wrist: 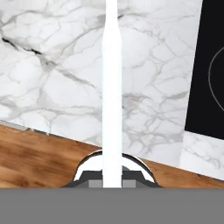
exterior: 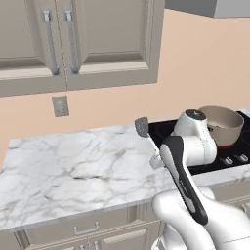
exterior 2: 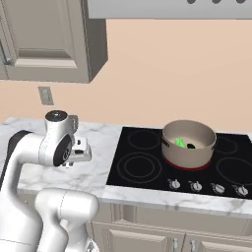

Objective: Put the corn and cucumber in the pot. Retrieve the spatula and lightly stir the vegetables in the pot.

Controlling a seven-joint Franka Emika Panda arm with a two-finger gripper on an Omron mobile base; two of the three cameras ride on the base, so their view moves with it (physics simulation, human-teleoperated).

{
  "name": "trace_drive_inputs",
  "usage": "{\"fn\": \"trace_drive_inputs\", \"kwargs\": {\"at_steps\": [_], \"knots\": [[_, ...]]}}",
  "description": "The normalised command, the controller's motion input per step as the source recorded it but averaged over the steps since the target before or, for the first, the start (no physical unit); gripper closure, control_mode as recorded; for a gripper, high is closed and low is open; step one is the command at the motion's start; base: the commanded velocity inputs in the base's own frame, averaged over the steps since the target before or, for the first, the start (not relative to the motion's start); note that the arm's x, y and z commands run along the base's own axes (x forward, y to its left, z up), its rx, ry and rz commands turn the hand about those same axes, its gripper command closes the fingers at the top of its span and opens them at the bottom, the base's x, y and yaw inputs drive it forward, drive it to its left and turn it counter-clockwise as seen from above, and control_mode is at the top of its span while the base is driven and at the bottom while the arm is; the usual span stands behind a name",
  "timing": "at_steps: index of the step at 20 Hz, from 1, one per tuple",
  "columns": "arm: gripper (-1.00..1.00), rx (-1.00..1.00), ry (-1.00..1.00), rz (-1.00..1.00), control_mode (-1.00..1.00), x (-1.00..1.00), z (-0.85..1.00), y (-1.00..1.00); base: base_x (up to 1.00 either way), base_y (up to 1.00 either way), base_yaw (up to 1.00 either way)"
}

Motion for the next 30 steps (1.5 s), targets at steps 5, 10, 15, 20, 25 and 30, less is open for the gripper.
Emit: {"fn": "trace_drive_inputs", "kwargs": {"at_steps": [5,10,15,20,25,30], "knots": [[1.0,0.0,0.0,0.0,1.0,-0.03,0.0,0.0,-0.33,-0.22,-0.05],[1.0,0.0,0.0,0.0,1.0,0.0,0.0,0.0,-0.5,-0.7,-0.15],[1.0,0.0,0.0,0.0,1.0,0.0,0.0,0.0,-0.01,-1.0,0.0],[1.0,0.0,0.0,0.0,1.0,0.0,0.0,0.0,0.06,-0.98,0.05],[1.0,0.0,0.0,0.0,1.0,0.0,0.0,0.0,0.76,-0.46,0.13],[1.0,0.0,0.0,0.0,1.0,0.0,0.0,0.0,0.69,0.0,-0.03]]}}
